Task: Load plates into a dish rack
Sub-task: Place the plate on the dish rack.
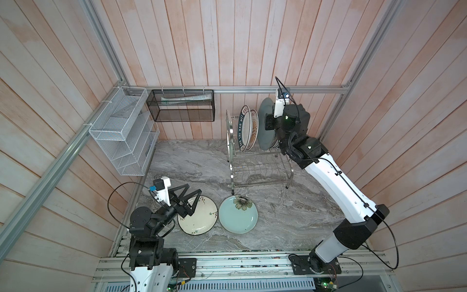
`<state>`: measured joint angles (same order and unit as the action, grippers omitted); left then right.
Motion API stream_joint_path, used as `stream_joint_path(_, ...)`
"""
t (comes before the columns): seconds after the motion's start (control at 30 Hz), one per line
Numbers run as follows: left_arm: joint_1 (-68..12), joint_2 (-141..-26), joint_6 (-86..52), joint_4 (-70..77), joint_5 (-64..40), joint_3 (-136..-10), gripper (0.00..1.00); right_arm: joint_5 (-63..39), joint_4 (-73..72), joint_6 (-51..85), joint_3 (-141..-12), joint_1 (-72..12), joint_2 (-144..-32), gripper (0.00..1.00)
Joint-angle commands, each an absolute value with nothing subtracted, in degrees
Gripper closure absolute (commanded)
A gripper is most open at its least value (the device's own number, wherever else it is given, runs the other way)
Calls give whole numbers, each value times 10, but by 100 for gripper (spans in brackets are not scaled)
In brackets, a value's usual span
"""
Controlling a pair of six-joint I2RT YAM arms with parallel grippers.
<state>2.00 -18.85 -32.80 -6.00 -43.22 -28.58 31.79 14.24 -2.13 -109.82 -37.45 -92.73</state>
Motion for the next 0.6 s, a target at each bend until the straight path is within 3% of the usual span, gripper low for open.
stream_joint_path(0.0, 23, -182, -330, -49, -441, -278, 0, 295, 122, -19, -1091, -363, -900, 90)
stream_joint_path(0.43, 23, -184, -331, -49, -439, -277, 0, 234, 117, -5, -1076, -332, -889, 76)
stream_joint_path(0.57, 23, -185, -334, -48, -436, -275, 0, 219, 114, 6, -1072, -332, -877, 63)
